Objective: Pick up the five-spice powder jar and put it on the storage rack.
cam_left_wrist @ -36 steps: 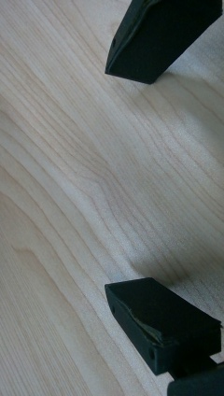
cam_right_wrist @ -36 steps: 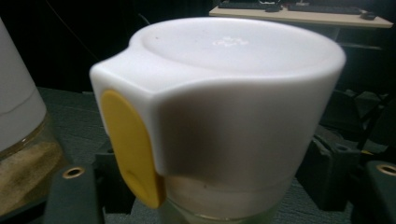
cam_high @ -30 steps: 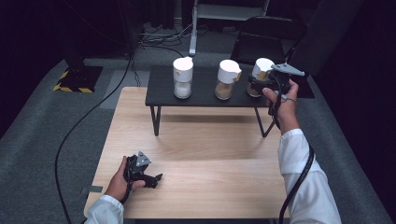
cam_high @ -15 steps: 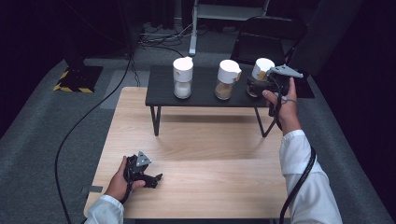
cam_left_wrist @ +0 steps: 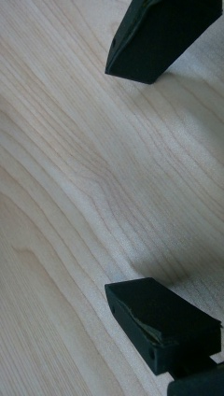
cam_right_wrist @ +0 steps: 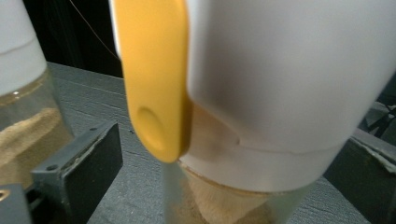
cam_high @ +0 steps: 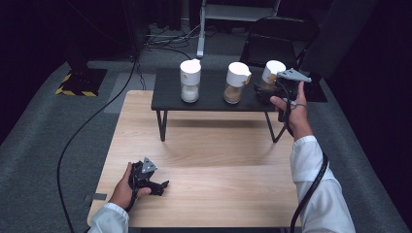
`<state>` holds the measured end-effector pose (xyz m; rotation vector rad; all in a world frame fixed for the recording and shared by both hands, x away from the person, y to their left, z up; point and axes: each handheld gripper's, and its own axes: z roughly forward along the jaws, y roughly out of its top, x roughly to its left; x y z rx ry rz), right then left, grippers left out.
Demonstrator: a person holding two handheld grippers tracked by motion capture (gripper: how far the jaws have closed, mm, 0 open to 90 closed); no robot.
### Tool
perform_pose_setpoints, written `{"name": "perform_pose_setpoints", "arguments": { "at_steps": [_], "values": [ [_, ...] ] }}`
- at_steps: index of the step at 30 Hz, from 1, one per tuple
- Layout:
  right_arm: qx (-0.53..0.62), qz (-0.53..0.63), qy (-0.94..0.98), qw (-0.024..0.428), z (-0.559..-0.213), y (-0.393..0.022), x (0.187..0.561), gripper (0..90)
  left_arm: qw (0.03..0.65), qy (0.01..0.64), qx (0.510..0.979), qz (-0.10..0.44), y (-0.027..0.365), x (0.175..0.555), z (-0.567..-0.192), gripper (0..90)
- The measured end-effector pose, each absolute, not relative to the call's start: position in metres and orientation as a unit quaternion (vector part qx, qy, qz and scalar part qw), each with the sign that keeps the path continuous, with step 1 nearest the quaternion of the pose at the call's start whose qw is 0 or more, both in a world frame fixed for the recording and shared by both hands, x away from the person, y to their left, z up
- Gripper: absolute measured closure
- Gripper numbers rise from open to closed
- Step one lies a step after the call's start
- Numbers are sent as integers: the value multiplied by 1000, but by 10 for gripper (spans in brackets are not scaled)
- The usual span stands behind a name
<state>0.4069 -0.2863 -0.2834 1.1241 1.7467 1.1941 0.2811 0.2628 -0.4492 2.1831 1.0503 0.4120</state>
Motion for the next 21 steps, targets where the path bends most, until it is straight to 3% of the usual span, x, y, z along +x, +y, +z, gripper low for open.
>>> {"name": "perform_pose_setpoints", "arguments": {
  "at_steps": [21],
  "values": [
    [391,446,675,439,-303,-279,383,15,335,402,837,158,263,281,-449,0]
  ]
}}
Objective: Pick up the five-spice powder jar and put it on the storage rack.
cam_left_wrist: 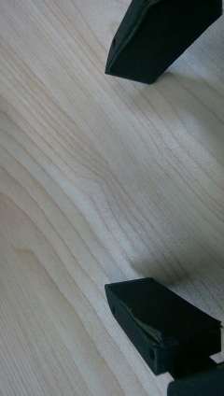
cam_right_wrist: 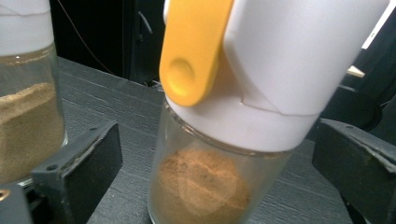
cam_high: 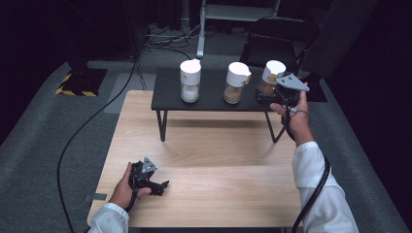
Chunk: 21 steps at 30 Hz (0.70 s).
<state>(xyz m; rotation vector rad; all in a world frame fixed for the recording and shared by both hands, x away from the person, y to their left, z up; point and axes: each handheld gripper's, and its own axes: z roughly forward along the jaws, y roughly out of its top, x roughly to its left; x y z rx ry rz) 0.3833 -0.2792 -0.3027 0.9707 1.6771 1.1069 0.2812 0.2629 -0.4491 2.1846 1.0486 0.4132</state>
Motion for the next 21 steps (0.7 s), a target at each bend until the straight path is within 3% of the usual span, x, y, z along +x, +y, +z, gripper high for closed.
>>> {"name": "perform_pose_setpoints", "arguments": {
  "at_steps": [21],
  "values": [
    [352,452,668,475,-314,-283,349,14,335,402,837,158,263,281,-449,0]
  ]
}}
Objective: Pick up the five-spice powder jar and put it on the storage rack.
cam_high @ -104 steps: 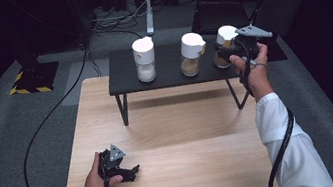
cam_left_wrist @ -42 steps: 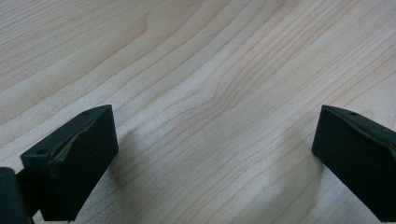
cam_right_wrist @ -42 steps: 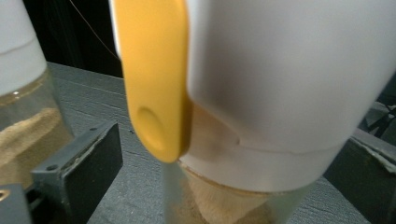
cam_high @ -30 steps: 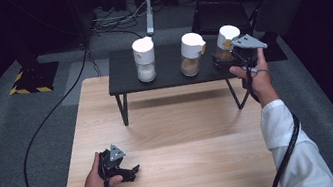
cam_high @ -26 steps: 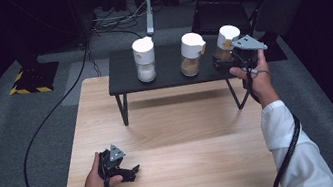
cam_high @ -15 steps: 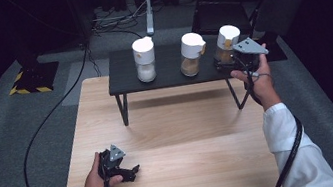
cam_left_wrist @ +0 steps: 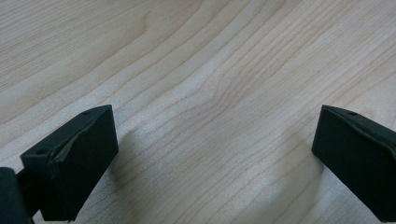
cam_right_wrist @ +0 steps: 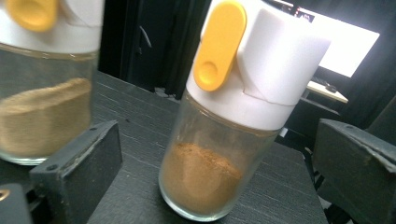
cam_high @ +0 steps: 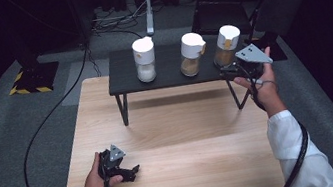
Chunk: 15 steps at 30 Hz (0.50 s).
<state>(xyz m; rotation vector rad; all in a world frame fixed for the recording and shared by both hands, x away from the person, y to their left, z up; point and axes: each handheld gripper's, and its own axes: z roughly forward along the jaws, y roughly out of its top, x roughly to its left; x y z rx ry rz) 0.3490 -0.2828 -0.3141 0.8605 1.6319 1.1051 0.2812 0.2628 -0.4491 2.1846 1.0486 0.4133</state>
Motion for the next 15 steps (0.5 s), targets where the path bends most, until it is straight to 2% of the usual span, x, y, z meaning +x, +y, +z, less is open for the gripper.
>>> {"name": "perform_pose_setpoints", "arguments": {
  "at_steps": [15],
  "values": [
    [318,466,667,486,-324,-300,316,14,335,403,837,158,263,281,-449,0]
  ]
}}
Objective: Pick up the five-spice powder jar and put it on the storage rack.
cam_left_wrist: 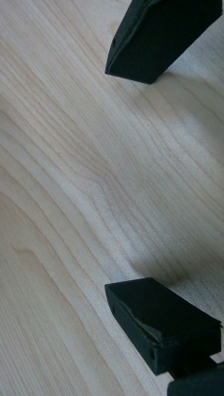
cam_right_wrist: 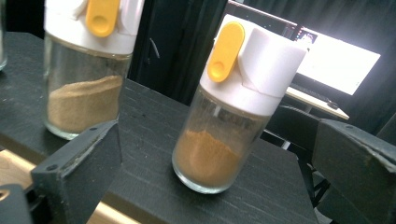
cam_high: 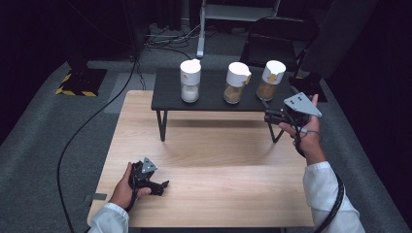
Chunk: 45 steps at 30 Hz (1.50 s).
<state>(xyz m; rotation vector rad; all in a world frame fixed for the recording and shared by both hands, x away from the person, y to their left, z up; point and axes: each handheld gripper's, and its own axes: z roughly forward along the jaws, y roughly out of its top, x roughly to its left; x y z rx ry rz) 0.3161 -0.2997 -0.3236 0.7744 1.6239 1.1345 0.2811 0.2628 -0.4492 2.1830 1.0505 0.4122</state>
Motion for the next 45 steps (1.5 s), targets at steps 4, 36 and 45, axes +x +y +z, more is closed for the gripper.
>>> {"name": "perform_pose_setpoints", "arguments": {
  "at_steps": [4,36,45],
  "values": [
    [313,468,670,485,-328,-303,308,14,335,402,837,158,263,281,-449,0],
    [236,426,742,460,-399,-304,256,14,336,403,837,158,263,281,-449,0],
    [235,399,765,448,-420,-304,250,14,335,402,837,158,263,281,-449,0]
  ]
}}
